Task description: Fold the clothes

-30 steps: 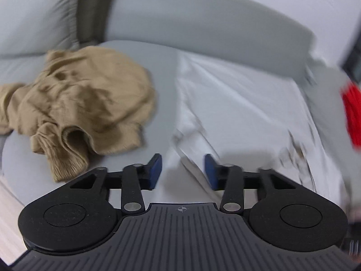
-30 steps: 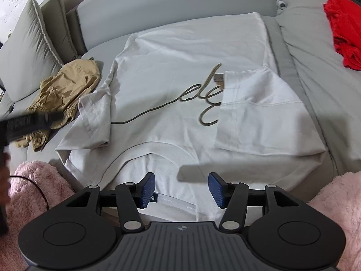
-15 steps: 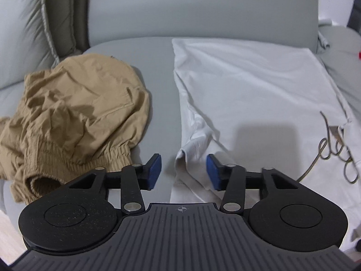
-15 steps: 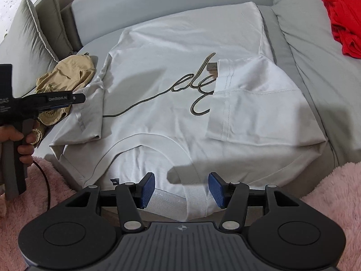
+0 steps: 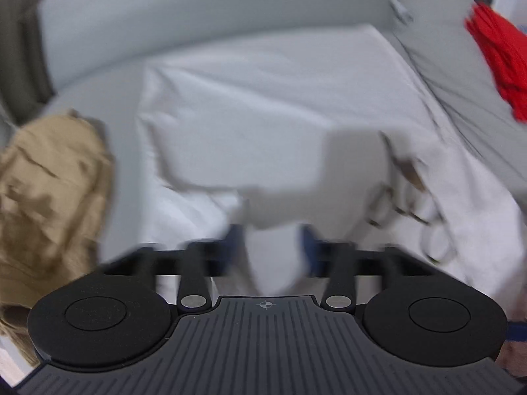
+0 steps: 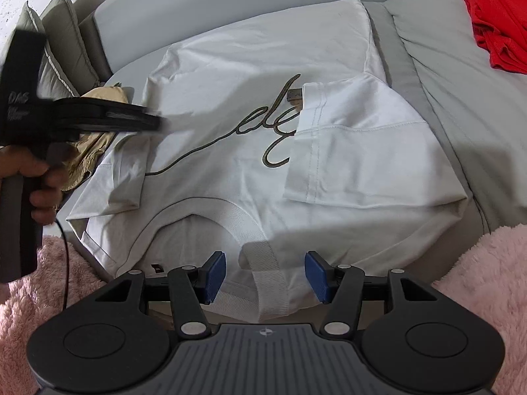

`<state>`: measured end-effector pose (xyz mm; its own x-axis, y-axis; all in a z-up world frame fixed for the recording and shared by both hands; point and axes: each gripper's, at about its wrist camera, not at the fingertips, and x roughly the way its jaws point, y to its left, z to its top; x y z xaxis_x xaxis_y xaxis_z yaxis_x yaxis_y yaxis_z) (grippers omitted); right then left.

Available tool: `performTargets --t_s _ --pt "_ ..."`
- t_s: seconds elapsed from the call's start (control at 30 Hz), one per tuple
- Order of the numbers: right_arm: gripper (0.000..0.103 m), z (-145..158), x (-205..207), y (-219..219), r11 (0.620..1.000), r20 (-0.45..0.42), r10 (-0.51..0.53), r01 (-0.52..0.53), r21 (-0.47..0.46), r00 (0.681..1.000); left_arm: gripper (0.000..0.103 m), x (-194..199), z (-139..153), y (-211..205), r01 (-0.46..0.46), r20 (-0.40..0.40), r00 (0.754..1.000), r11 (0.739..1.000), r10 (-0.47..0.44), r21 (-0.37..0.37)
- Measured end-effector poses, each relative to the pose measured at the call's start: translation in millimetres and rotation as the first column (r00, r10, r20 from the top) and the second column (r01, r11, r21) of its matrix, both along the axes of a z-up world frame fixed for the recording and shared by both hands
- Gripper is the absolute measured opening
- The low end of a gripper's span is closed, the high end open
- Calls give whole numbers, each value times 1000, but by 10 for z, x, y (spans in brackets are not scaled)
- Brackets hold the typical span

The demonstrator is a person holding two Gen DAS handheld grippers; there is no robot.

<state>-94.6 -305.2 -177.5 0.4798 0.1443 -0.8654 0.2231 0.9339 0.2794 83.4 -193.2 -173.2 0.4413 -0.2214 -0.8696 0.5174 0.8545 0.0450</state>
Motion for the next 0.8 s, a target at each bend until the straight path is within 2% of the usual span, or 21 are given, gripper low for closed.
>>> performTargets --t_s 0.1,0.2,0.27,0.33,0.37,0.4,0.47,0.57,0.63,0.73,0.77,0.8 --pt "59 26 -31 -13 1000 14 -10 10 -3 1000 65 -205 102 106 33 39 999 999 -32 -9" --pt "59 21 -44 -34 1000 22 -22 22 2 1000 65 -223 245 622 -105 50 993 993 108 -55" --pt "59 9 -36 -28 1000 28 -21 21 6 999 65 -157 291 1043 -241 18 970 966 244 -98" --pt "58 -3 -18 -8 1000 32 -14 14 5 999 65 -109 309 1296 -323 -14 946 939 323 -118" --pt "58 -6 -10 1 1000 33 -9 9 4 999 65 -74 280 1517 -391 -53 921 912 387 -126" --pt "58 -7 1 24 1000 33 -2 2 1 999 65 -64 242 1622 -417 -78 909 900 410 -126" --pt "58 -4 17 64 1000 33 14 -14 -6 999 65 -71 162 1717 -430 -113 901 894 418 -126" --pt "58 6 17 116 999 30 31 -30 -23 999 64 -79 34 1662 -400 -139 914 907 382 -135" --pt "58 16 10 141 999 28 38 -37 -36 999 60 -58 -74 1611 -384 -161 918 914 363 -126" --pt "58 42 -25 138 998 32 35 -34 -51 999 42 -61 -202 1545 -369 -159 922 924 352 -96" --pt "58 41 -36 125 998 31 32 -30 -52 999 31 -77 -218 1530 -360 -141 927 929 347 -83" --pt "58 39 -46 111 998 30 28 -26 -53 999 8 -92 -211 1519 -350 -123 932 935 340 -65"
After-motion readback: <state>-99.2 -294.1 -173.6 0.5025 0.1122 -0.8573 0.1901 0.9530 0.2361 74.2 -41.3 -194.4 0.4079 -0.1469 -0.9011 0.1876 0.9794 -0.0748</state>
